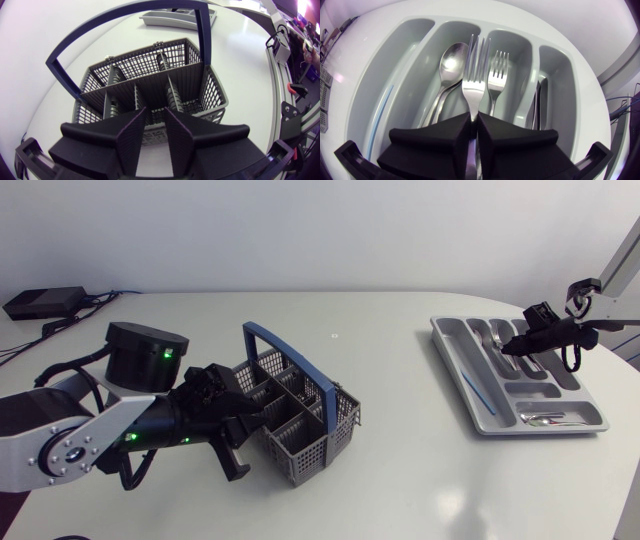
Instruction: Unload the cutlery basket into the drawer organizer.
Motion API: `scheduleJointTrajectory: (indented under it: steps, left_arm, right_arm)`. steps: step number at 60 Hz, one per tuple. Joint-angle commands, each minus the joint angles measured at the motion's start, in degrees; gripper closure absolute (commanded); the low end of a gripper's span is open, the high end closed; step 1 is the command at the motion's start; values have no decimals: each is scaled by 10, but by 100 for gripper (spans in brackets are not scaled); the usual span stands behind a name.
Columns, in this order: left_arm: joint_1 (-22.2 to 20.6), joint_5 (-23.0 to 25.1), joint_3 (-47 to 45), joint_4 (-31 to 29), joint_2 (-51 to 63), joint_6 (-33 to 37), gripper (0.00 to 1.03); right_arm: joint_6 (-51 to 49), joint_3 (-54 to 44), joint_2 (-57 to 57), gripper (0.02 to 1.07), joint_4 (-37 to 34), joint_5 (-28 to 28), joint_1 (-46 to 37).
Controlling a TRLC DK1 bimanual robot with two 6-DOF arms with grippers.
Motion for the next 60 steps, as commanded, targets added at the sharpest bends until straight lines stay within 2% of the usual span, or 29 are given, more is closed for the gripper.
scheduleJointTrajectory:
  steps: [1,25,43,55,60]
  left_arm:
    - [-5,-4,-9,6,0,-6,74]
    - [-5,-4,-8,6,0,-5,74]
    - [-5,-4,-7,6,1,-5,74]
    - [-5,-4,-7,6,0,-5,74]
    - [-4,-5,-6,5,0,-5,74]
  right_arm:
    - [-10,-17,-15,100,3,2,-1]
    - [-3,-20,-25,100,18,6,-7]
    - [12,-43,-35,100,65,69,1]
    - [21,-79,-47,100,115,134,22]
    - [22,-87,-44,95,128,161,31]
